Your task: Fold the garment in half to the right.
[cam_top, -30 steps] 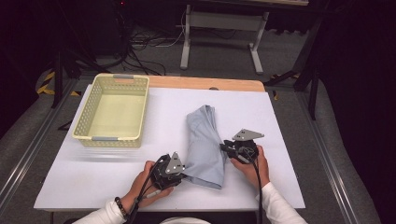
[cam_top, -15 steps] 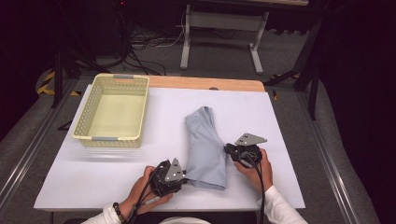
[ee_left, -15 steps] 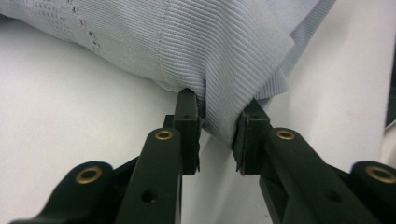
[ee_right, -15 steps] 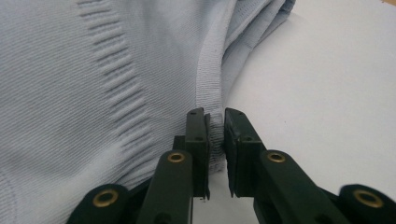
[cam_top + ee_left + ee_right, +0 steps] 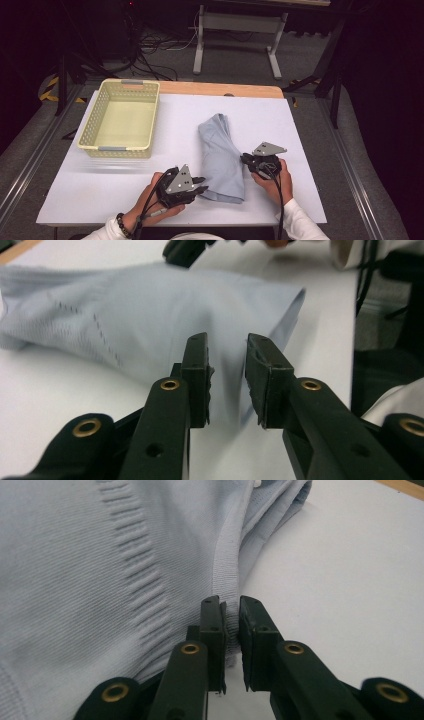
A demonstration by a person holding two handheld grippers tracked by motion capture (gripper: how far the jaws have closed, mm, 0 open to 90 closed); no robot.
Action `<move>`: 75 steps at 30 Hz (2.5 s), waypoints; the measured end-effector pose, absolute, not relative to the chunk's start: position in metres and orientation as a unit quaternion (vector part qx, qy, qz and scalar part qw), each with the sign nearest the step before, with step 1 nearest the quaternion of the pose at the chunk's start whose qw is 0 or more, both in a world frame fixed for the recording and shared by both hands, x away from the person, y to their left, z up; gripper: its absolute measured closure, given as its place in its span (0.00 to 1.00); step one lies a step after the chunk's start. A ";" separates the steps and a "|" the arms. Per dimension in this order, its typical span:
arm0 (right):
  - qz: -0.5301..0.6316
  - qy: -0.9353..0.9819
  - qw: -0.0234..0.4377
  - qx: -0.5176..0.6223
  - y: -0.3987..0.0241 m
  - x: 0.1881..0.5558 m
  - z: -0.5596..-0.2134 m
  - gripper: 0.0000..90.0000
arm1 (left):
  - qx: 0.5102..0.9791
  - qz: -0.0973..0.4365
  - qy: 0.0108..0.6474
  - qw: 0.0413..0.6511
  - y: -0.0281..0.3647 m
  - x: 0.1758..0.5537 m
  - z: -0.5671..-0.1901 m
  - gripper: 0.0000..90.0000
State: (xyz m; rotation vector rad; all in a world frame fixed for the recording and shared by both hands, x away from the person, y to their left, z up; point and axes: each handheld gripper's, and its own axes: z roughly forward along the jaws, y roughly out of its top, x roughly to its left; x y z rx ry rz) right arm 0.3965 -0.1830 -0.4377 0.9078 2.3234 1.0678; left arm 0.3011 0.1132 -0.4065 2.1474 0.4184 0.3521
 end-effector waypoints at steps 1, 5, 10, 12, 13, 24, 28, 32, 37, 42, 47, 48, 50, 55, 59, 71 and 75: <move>0.384 0.837 0.211 0.328 -0.183 0.396 -0.438 0.91 | 0.866 0.141 0.166 0.451 0.114 0.300 -0.404 0.80; 0.383 0.839 0.210 0.324 -0.183 0.392 -0.437 0.90 | 0.858 0.159 0.177 0.456 0.112 0.304 -0.403 0.75; 0.382 0.842 0.210 0.319 -0.182 0.391 -0.435 0.90 | 0.857 0.169 0.202 0.442 0.104 0.330 -0.411 0.68; 0.383 0.841 0.210 0.320 -0.181 0.392 -0.435 0.87 | 0.857 0.167 0.206 0.441 0.101 0.339 -0.414 0.68; 0.383 0.841 0.212 0.319 -0.181 0.392 -0.434 0.87 | 0.857 0.173 0.208 0.438 0.099 0.343 -0.415 0.68; 0.443 0.821 0.246 0.264 -0.161 0.429 -0.397 0.70 | 0.864 0.157 0.207 0.430 0.079 0.377 -0.424 0.75; 0.441 0.828 0.232 0.255 -0.134 0.461 -0.399 0.66 | 0.877 0.155 0.200 0.407 0.076 0.377 -0.432 0.76; 0.416 0.843 0.216 0.264 -0.111 0.490 -0.409 0.62 | 0.881 0.149 0.202 0.401 0.077 0.377 -0.436 0.77; 0.372 0.856 0.224 0.280 -0.096 0.514 -0.426 0.74 | 0.890 0.147 0.198 0.383 0.075 0.377 -0.442 0.79; 0.378 0.838 0.231 0.319 -0.104 0.528 -0.442 0.92 | 0.892 0.140 0.199 0.380 0.074 0.379 -0.448 0.80; 0.384 0.829 0.227 0.338 -0.116 0.531 -0.448 0.98 | 0.891 0.145 0.196 0.383 0.074 0.378 -0.449 0.80; 0.382 0.829 0.232 0.337 -0.117 0.530 -0.448 0.98 | 0.891 0.145 0.197 0.383 0.074 0.378 -0.450 0.80; 0.377 0.829 0.247 0.331 -0.118 0.526 -0.446 0.98 | 0.890 0.148 0.197 0.383 0.074 0.377 -0.450 0.80; 0.404 0.807 0.265 0.340 -0.132 0.516 -0.435 0.98 | 0.888 0.149 0.201 0.385 0.074 0.376 -0.452 0.80; 0.394 0.806 0.266 0.351 -0.136 0.518 -0.441 0.95 | 0.890 0.146 0.195 0.385 0.073 0.374 -0.452 0.88; 0.381 0.796 0.267 0.388 -0.141 0.518 -0.448 0.46 | 0.889 0.144 0.193 0.389 0.073 0.373 -0.453 0.91; 0.400 0.787 0.277 0.380 -0.141 0.510 -0.436 0.39 | 0.889 0.147 0.193 0.388 0.073 0.373 -0.453 0.91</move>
